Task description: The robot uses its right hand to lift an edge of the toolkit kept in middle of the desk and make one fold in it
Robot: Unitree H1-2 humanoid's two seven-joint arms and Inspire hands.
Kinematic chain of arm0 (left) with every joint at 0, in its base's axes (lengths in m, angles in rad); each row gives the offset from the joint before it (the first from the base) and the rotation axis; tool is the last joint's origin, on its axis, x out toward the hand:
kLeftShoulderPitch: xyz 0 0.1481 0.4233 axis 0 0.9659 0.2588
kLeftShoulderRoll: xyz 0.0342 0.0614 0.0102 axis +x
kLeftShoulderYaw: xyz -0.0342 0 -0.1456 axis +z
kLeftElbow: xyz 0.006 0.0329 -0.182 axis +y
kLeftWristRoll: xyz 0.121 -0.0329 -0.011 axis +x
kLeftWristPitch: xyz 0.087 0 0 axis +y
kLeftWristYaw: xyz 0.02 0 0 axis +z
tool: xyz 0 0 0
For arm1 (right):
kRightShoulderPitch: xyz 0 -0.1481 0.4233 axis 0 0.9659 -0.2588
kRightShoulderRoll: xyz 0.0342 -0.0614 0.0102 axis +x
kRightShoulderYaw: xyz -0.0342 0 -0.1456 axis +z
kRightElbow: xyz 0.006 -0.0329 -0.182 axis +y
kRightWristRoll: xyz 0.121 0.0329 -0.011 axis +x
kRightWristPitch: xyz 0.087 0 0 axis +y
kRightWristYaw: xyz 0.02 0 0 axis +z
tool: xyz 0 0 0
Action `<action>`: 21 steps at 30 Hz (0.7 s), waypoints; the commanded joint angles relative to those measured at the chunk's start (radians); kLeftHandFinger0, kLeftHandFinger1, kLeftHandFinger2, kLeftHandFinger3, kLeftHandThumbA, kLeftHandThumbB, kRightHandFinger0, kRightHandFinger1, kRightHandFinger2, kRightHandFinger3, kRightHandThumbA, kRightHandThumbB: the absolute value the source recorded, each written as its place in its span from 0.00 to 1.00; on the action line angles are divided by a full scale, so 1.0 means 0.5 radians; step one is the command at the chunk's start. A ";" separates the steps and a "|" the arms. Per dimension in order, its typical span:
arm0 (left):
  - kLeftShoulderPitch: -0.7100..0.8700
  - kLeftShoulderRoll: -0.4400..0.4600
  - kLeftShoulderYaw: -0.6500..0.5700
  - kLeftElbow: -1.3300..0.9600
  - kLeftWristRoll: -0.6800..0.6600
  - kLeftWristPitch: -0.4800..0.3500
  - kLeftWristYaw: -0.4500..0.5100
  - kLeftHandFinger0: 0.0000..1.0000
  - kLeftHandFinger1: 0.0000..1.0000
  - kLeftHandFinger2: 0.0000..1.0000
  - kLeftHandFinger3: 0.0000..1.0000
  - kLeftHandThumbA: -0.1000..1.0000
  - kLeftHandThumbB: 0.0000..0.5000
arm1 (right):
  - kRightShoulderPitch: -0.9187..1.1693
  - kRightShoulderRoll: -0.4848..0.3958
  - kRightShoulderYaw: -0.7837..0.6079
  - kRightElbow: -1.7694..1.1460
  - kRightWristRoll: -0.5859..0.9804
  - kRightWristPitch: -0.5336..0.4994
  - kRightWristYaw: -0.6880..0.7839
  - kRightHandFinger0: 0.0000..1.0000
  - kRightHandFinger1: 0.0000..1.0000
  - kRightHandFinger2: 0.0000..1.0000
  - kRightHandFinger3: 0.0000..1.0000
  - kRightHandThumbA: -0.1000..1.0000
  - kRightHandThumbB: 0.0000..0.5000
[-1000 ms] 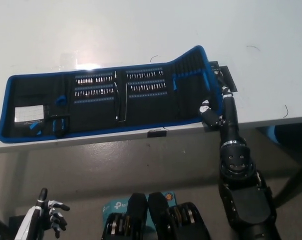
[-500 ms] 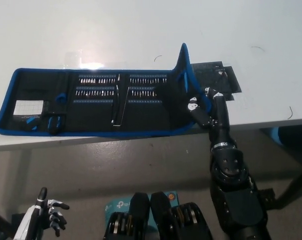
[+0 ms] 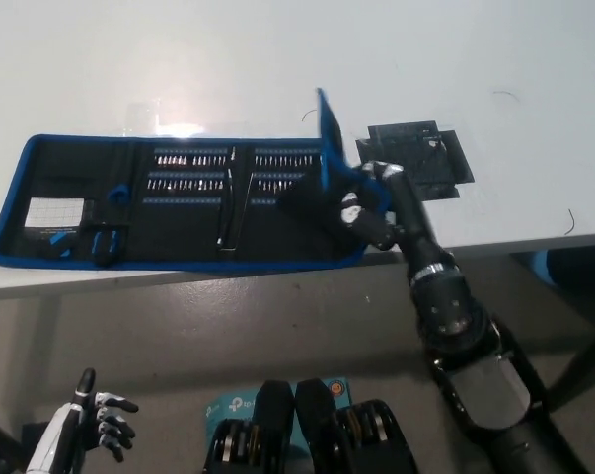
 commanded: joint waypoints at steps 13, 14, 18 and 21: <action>-0.055 0.085 -0.039 -0.051 -0.001 -0.013 -0.086 0.24 0.26 0.28 0.39 1.00 1.00 | -0.214 -0.107 0.921 0.096 -0.775 0.172 0.327 0.00 0.18 0.36 0.37 0.04 0.63; -0.054 0.087 -0.040 -0.053 -0.001 -0.011 -0.084 0.24 0.26 0.28 0.39 1.00 1.00 | -0.214 -0.107 0.928 0.097 -0.774 0.176 0.330 0.00 0.17 0.36 0.37 0.04 0.63; -0.046 0.092 -0.042 -0.073 0.005 0.030 -0.079 0.26 0.27 0.28 0.38 1.00 1.00 | -0.226 -0.073 0.918 0.142 -0.775 0.190 0.330 0.00 0.22 0.43 0.37 0.03 0.62; -0.032 0.090 -0.062 -0.071 0.029 0.030 -0.079 0.28 0.30 0.30 0.39 1.00 1.00 | -0.258 -0.034 0.906 0.194 -0.784 0.204 0.345 0.00 0.23 0.43 0.36 0.02 0.62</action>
